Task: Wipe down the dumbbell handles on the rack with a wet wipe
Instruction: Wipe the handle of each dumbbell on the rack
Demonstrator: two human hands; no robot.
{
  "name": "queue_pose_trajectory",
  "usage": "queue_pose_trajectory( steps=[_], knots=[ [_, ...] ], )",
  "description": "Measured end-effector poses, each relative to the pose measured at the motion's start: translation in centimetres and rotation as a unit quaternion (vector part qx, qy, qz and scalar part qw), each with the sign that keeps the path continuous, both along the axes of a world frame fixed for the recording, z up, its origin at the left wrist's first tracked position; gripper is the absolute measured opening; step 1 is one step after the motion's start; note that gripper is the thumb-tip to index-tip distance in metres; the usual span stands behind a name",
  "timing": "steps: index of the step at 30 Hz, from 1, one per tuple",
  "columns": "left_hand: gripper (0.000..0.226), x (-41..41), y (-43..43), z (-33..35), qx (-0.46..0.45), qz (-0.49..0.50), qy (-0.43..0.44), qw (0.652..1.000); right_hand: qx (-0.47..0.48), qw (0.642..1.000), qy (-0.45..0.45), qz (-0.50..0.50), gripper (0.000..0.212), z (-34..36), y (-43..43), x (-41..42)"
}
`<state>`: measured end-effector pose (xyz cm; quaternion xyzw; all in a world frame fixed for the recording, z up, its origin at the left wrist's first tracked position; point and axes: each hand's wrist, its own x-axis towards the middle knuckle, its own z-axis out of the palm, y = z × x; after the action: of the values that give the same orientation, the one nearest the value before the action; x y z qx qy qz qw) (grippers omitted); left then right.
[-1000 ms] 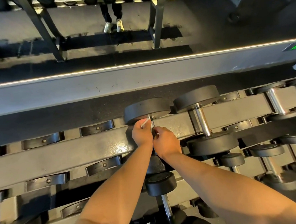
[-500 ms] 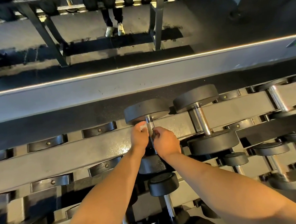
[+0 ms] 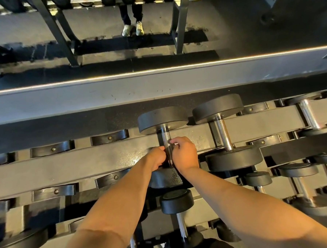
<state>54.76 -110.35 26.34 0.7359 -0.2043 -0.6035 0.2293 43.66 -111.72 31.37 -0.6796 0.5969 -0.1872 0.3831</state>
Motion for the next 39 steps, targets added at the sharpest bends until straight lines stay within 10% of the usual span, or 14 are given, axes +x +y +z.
queue_pose_trajectory(
  steps=[13, 24, 31, 39],
  knots=[
    [0.015, 0.0, 1.0, 2.6, 0.039, -0.29, -0.188, 0.938, -0.007, 0.999, -0.042, -0.016, 0.024, -0.7, -0.3, -0.5],
    [0.028, -1.4, 5.0, 5.9, -0.041, 0.0, -0.158, 0.987, 0.126, 0.973, -0.193, -0.013, 0.028, -0.4, -0.9, -2.7],
    [0.023, -5.5, 3.7, 6.0, -0.158, 0.176, -0.184, 0.954, 0.118, 0.97, -0.096, 0.187, 0.013, -0.2, -2.2, -4.7],
    [0.033, -7.8, 3.4, 5.7, -0.076, 0.173, -0.332, 0.924, 0.247, 0.946, -0.202, -0.065, 0.02, -2.5, -6.8, -2.5]
  ],
)
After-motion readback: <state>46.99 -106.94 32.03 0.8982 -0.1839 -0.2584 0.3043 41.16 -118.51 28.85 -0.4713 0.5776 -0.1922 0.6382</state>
